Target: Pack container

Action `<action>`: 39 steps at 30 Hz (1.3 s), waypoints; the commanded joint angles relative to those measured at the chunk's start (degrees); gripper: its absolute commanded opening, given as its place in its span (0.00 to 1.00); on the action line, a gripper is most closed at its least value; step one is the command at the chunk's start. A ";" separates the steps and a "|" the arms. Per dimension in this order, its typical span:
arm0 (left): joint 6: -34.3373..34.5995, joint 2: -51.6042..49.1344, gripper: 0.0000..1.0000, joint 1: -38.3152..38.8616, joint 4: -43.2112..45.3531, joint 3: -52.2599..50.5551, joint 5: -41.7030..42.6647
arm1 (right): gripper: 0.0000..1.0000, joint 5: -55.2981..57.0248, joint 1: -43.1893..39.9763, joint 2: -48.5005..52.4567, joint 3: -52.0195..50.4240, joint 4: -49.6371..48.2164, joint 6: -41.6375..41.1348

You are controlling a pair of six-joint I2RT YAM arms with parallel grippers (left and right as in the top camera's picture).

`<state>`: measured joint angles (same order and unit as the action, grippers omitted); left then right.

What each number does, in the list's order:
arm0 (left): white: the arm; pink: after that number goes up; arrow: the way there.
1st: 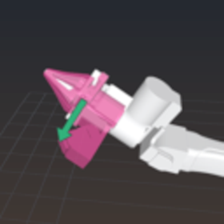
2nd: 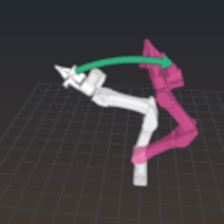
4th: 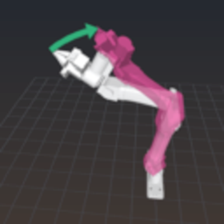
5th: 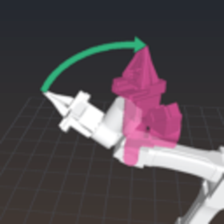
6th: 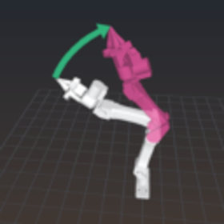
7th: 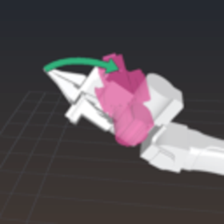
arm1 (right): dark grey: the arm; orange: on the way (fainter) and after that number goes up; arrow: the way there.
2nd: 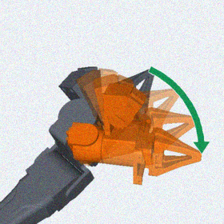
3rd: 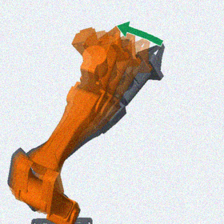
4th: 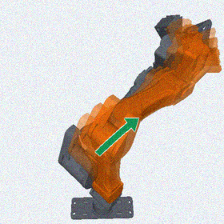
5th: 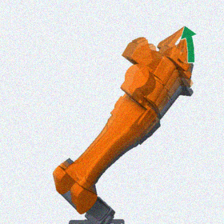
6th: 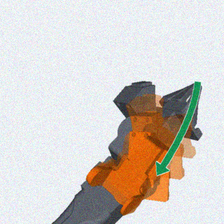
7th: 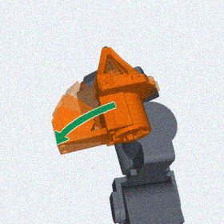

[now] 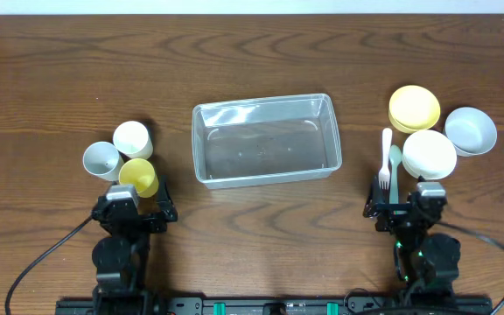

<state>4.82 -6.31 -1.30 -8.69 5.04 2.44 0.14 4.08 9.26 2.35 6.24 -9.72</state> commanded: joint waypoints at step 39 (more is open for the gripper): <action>6.47 -90.23 0.94 -0.24 -49.72 62.95 1.64 | 0.99 -4.90 -2.95 76.98 61.33 52.06 0.37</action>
<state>10.81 -93.76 -1.30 -58.52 67.26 4.12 -4.36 1.45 85.54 63.05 58.06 -10.00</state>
